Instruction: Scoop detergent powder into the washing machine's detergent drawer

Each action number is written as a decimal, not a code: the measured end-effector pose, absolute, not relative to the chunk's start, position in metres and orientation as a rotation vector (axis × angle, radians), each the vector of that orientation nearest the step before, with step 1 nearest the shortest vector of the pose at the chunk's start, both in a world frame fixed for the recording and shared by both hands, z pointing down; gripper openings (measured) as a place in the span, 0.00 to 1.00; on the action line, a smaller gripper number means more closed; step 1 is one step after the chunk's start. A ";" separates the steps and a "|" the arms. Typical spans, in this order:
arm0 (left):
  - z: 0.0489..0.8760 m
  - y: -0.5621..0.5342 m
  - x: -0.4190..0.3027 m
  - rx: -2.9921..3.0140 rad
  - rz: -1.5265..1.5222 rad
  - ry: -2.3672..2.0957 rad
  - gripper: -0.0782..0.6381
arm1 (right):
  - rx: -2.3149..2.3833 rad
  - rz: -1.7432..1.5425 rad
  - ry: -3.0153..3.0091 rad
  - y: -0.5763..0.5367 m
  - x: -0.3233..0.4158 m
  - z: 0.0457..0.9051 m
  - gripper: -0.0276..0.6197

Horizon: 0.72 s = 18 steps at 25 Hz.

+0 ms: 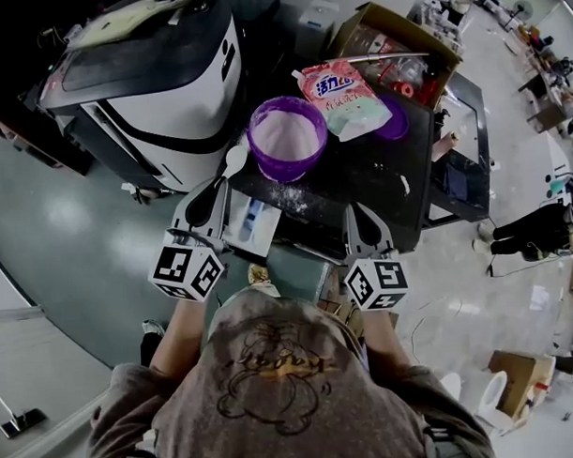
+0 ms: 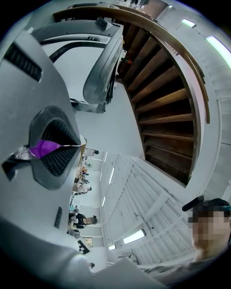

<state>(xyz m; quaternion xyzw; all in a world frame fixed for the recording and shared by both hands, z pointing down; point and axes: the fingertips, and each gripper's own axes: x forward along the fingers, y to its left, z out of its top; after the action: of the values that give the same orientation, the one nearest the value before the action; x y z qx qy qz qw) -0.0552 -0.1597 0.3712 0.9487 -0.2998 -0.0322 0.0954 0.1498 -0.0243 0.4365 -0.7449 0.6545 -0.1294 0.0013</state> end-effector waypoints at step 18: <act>0.364 -0.221 0.010 2.906 -0.005 -0.720 0.14 | -2.355 -0.417 2.018 -0.071 0.183 0.434 0.05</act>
<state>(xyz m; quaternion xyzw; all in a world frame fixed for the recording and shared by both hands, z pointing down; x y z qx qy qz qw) 0.0101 -0.2214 0.3639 0.9680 -0.2400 -0.0015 0.0739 0.1831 -0.0711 0.4341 -0.7526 0.6448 -0.1332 0.0063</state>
